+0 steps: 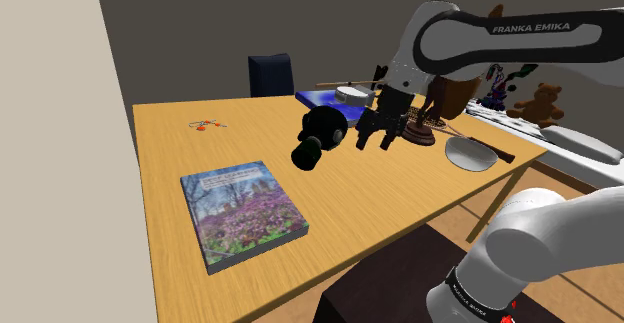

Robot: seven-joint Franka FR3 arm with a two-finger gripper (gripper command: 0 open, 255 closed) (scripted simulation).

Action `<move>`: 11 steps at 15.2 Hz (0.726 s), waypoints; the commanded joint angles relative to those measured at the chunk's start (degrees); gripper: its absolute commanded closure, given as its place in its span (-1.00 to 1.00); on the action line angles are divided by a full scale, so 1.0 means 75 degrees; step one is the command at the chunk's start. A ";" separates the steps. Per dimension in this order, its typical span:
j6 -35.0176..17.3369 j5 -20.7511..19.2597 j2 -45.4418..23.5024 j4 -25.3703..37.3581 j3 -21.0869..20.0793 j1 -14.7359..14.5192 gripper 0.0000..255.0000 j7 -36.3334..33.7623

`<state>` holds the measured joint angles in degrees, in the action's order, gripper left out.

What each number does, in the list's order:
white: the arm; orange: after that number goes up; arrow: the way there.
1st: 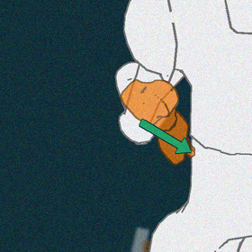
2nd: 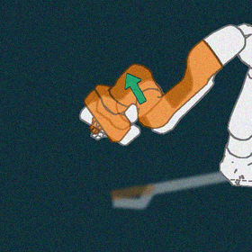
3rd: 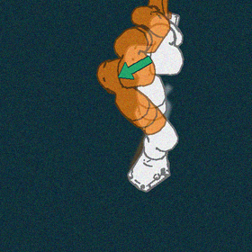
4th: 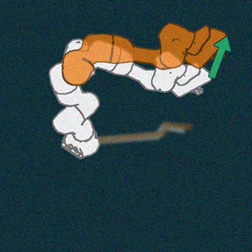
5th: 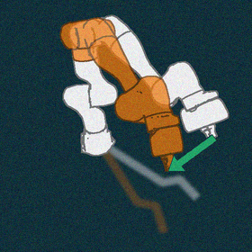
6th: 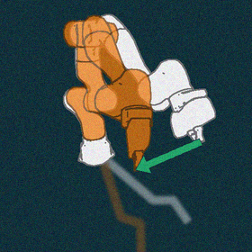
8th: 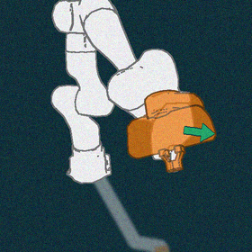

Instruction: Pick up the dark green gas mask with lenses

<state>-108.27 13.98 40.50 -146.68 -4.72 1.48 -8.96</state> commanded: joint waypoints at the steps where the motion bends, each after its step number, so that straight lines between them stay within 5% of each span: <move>1: -0.0959 0.0214 -0.0186 -0.0266 -0.0228 0.0098 -1.00 -0.0467; 11: -0.5376 0.0577 -0.2322 -0.0243 -0.1675 0.0891 -1.00 -0.3082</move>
<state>-144.64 18.43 25.08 -148.63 -15.83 7.34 -29.43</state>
